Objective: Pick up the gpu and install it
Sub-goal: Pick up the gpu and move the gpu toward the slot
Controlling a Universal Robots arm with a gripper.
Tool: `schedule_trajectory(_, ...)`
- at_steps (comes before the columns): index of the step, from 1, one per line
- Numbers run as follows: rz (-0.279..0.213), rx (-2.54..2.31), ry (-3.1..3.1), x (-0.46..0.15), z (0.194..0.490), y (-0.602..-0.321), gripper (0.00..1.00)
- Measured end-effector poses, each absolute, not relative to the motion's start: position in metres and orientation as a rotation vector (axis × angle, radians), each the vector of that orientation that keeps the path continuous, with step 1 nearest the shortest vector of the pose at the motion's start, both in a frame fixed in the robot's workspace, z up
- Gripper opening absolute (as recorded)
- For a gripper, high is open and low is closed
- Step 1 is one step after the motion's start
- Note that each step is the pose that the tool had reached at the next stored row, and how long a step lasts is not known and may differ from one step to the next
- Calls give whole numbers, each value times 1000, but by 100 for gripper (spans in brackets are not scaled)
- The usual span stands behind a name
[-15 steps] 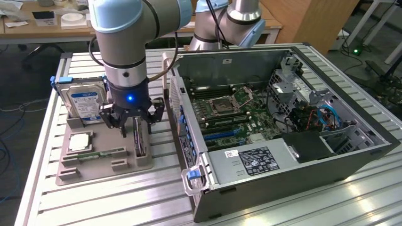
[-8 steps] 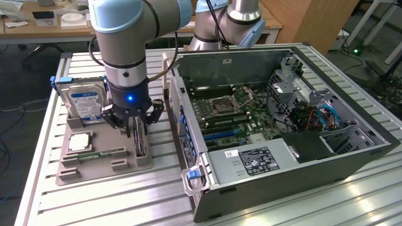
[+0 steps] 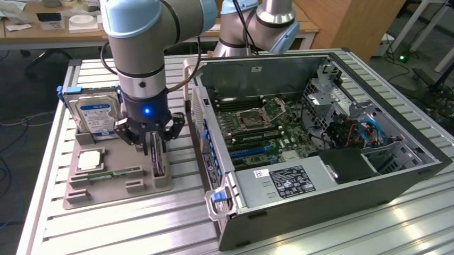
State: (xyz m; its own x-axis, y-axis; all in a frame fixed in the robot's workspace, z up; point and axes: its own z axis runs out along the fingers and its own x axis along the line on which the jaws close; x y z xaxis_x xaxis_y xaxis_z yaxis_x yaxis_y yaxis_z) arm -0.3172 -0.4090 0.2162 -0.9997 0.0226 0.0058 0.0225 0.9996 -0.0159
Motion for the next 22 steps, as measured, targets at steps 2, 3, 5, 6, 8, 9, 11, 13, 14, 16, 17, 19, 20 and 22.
schedule_trajectory(2,25,-35,-3135,-317,216,-409,46)
schedule_trajectory(3,25,-35,-3135,-317,216,-409,46)
schedule_trajectory(5,25,-35,-3135,-317,216,-409,46)
schedule_trajectory(6,25,-35,-3135,-317,216,-409,46)
schedule_trajectory(8,25,-35,-3135,-317,216,-409,44)
schedule_trajectory(9,25,-35,-3135,-317,216,-409,37)
schedule_trajectory(11,25,-35,-3135,-317,216,-409,37)
schedule_trajectory(13,25,-35,-3135,-317,216,-409,37)
schedule_trajectory(14,25,-35,-3135,-317,216,-409,37)
schedule_trajectory(16,25,-35,-3135,-317,216,-409,37)
schedule_trajectory(17,25,-35,-3136,-317,216,-409,37)
schedule_trajectory(19,25,-35,-3135,-317,216,-409,29)
schedule_trajectory(20,25,-35,-3135,-317,216,-409,29)
schedule_trajectory(22,25,-35,-3135,-317,216,-409,27)
